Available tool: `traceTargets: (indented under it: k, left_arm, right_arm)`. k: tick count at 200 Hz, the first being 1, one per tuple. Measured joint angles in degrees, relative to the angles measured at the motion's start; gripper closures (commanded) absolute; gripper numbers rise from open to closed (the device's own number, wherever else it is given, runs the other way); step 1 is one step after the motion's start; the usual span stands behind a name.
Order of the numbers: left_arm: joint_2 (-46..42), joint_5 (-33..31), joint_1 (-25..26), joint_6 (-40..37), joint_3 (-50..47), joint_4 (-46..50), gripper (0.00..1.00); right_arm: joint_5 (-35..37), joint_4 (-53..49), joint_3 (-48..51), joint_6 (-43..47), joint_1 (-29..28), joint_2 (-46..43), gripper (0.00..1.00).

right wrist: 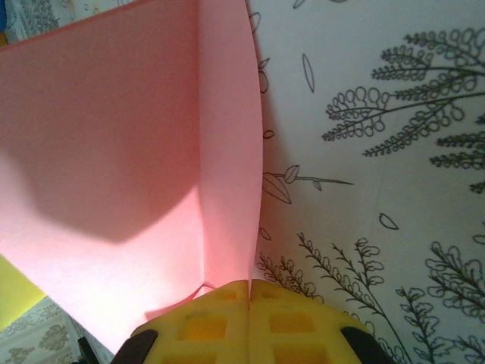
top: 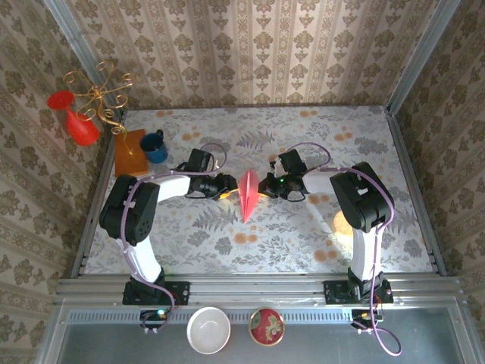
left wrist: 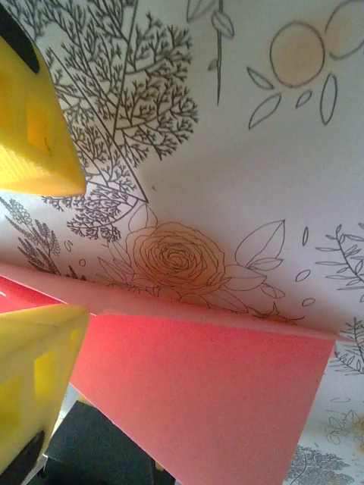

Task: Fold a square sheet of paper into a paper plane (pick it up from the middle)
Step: Turn over a paper plane at the top-center of the table.

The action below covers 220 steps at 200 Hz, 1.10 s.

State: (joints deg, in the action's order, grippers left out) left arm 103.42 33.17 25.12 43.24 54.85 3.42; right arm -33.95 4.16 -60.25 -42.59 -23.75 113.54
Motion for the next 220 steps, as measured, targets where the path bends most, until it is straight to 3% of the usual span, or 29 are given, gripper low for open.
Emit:
traceTargets:
  k: [90,141,220]
  left_arm:
    - [0.1,-1.7,0.3,-0.8,1.1,0.7,0.57]
    - [-3.0,-3.4,-0.3,-0.4,-0.4,-1.3,0.50]
    - [2.3,-0.1,0.6,-1.5,3.8,0.0,0.71]
  right_arm:
    - [0.0,0.0,0.0,0.0,0.1,0.2,0.95]
    - [0.0,0.0,0.0,0.0,0.1,0.2,0.96]
    - [0.0,0.0,0.0,0.0,0.1,0.3,0.96]
